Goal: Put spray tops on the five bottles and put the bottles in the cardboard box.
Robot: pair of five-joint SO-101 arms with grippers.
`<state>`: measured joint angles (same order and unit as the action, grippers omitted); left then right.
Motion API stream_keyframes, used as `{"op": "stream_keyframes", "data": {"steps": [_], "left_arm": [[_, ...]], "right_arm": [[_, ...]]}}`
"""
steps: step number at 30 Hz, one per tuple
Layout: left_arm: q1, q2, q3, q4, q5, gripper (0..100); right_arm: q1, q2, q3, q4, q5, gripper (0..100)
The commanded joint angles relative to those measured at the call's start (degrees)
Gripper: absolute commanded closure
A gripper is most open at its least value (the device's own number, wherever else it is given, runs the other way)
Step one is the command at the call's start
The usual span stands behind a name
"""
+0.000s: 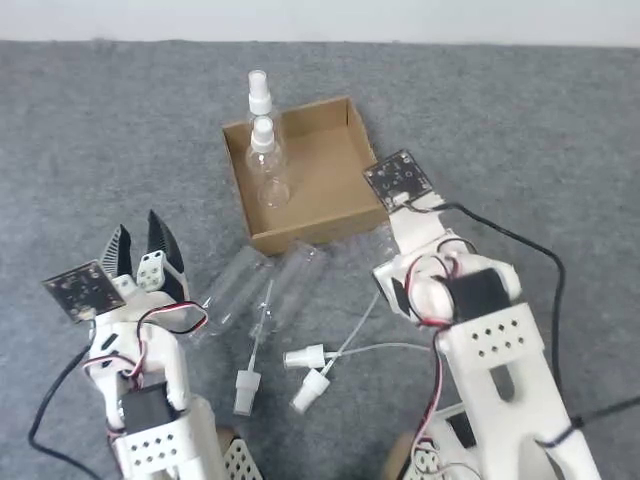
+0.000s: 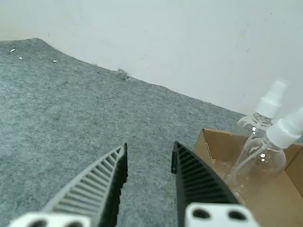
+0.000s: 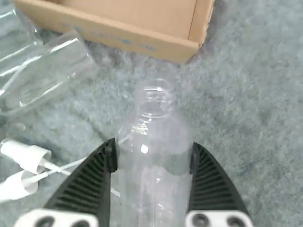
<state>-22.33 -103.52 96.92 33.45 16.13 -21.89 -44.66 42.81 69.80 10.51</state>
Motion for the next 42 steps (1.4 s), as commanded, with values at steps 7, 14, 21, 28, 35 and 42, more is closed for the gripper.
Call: {"op": "stream_keyframes", "data": {"steps": [7,14,21,28,35,42], "left_arm": [[0.26,-0.88,-2.51,6.24,-5.27,76],[2.20,-0.88,-10.86,18.99,-11.78,75],[14.86,-0.70,-11.38,24.09,-21.27,75],[21.71,-0.62,-16.92,30.51,-23.65,75],[32.88,-0.62,-17.71,35.25,-23.82,75],[40.26,-0.53,-16.66,34.81,-23.74,75]], "right_arm": [[9.27,-3.82,2.99,-8.13,-4.57,93.3],[14.37,-3.91,3.25,-10.15,-8.70,93.2],[18.59,-3.47,3.34,-11.74,-11.87,93.2],[18.68,-3.38,3.34,-12.00,-11.52,93.2],[18.77,-3.38,3.78,-12.09,-11.52,93.2],[18.77,-3.65,4.48,-12.53,-11.87,93.4]]}}
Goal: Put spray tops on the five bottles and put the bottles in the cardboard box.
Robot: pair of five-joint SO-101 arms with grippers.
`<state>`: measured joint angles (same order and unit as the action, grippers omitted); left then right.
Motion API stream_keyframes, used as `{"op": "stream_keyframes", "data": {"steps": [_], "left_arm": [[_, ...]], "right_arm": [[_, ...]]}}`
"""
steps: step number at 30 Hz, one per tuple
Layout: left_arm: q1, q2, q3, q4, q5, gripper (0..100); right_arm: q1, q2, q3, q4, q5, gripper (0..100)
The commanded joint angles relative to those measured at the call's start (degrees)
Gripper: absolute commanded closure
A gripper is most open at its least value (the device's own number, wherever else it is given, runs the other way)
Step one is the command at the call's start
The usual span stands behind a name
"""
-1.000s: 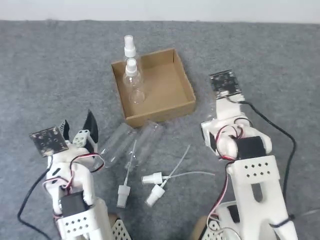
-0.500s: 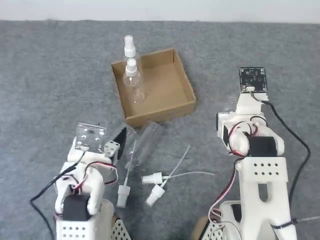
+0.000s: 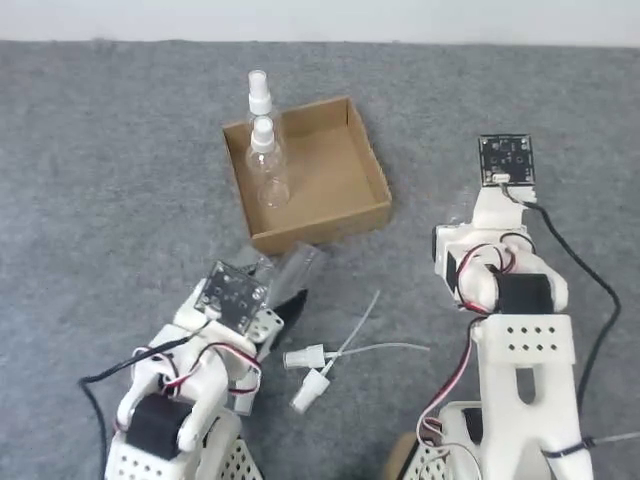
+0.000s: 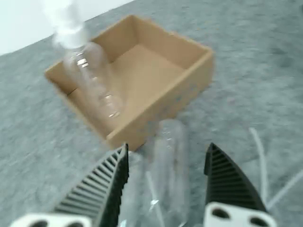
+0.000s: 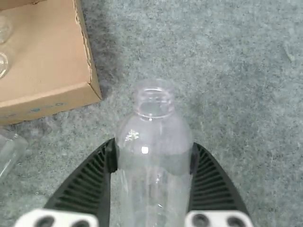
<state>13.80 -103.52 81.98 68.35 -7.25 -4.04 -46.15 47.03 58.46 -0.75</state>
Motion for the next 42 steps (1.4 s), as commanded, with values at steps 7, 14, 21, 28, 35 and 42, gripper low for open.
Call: {"op": "stream_keyframes", "data": {"steps": [7,14,21,28,35,42], "left_arm": [[8.18,7.12,-0.92,-2.73,-0.44,75],[16.35,22.59,-1.01,-7.82,-0.18,75],[19.52,32.97,-1.01,-12.22,-0.18,75],[19.52,44.75,-4.44,-15.03,-0.09,75],[19.60,59.87,-10.86,-17.14,-0.09,75],[19.60,73.49,-18.33,-17.14,3.34,75]], "right_arm": [[2.68,-1.89,0.35,-2.86,-0.62,93.5],[5.76,-2.42,0.26,-2.86,-0.70,93.5],[6.73,-2.42,0.26,-3.65,-2.37,93.3],[6.73,-2.42,0.26,-3.65,-2.20,93.2],[6.81,-2.42,0.26,-3.65,-2.20,93.2],[6.81,-2.42,0.26,-3.65,-2.20,93.2]]}}
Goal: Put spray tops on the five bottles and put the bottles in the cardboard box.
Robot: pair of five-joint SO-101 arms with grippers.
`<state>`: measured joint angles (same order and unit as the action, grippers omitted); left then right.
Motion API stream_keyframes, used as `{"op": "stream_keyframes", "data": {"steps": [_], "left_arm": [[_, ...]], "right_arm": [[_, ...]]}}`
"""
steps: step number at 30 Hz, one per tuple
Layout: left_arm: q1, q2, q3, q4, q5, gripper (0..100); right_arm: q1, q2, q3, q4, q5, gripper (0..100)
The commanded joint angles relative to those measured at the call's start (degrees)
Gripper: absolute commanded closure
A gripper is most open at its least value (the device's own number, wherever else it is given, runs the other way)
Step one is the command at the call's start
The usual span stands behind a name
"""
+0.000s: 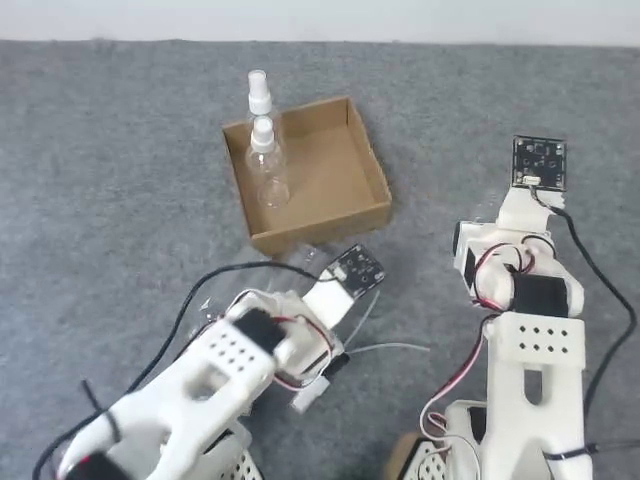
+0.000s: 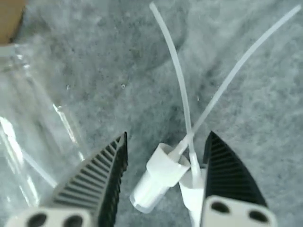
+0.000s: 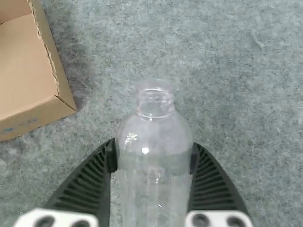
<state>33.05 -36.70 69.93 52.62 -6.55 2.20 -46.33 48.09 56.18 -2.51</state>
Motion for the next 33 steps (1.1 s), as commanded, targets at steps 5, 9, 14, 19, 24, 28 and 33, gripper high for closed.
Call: {"op": "stream_keyframes", "data": {"steps": [5,9,14,19,24,28,33], "left_arm": [[0.18,14.68,-11.47,0.18,3.60,81],[0.26,20.22,-15.08,1.76,3.60,86],[0.09,25.23,-18.77,3.87,3.78,87],[0.00,26.81,-19.65,4.31,3.60,96],[-0.09,26.81,-19.65,4.31,3.96,99],[-0.09,25.58,-19.12,4.31,3.96,99],[-0.09,16.97,-15.25,3.96,3.96,99]], "right_arm": [[0.57,-2.24,-0.79,-1.36,-0.44,93.2],[0.57,-2.15,-0.79,-1.36,-0.44,93.2],[0.48,-1.80,-0.79,-1.36,-0.44,93.2],[0.48,-1.80,-0.79,-1.36,-0.44,93.2],[0.48,-1.80,-0.79,-1.36,-0.44,93.2],[0.48,-1.80,-0.79,-1.36,-0.35,93.2],[0.57,-1.71,-0.70,-2.15,-0.35,93.2]]}}
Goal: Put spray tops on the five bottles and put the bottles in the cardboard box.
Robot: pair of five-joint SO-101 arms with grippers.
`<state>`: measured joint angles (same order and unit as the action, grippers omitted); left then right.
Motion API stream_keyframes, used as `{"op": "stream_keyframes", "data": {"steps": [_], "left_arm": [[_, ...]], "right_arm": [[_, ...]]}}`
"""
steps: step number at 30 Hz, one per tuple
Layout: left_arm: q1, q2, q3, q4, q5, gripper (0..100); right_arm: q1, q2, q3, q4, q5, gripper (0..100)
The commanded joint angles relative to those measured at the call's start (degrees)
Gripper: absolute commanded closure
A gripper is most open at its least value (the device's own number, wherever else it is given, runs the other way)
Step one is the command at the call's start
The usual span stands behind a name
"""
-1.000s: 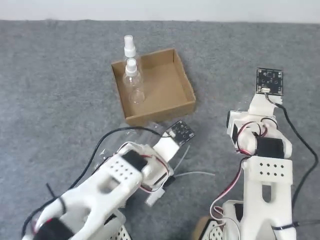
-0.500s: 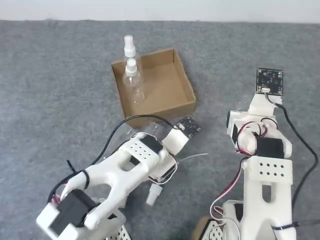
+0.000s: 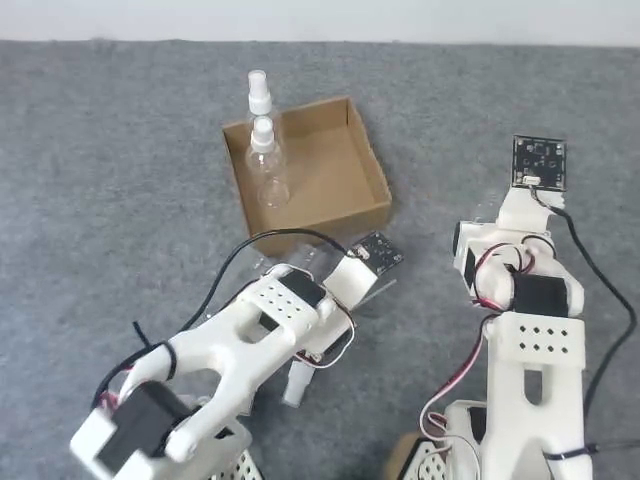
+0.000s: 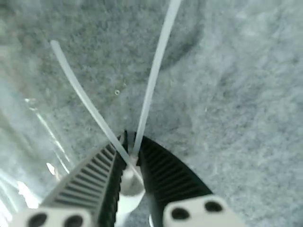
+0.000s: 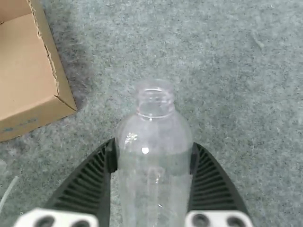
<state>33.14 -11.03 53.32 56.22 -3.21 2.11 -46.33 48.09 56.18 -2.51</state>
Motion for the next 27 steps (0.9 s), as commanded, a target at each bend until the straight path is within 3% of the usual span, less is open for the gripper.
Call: {"op": "stream_keyframes", "data": {"steps": [1,7,27], "left_arm": [[-0.26,-10.90,2.33,0.35,0.62,99],[-1.67,-21.45,6.55,0.53,0.35,99],[-24.53,-48.70,13.32,3.96,0.18,99]], "right_arm": [[0.66,-1.71,-0.70,-2.15,-0.35,93.2],[0.66,-1.71,-0.70,-2.07,-0.35,93.2],[0.66,-1.71,-0.70,-2.07,-0.35,93.2]]}}
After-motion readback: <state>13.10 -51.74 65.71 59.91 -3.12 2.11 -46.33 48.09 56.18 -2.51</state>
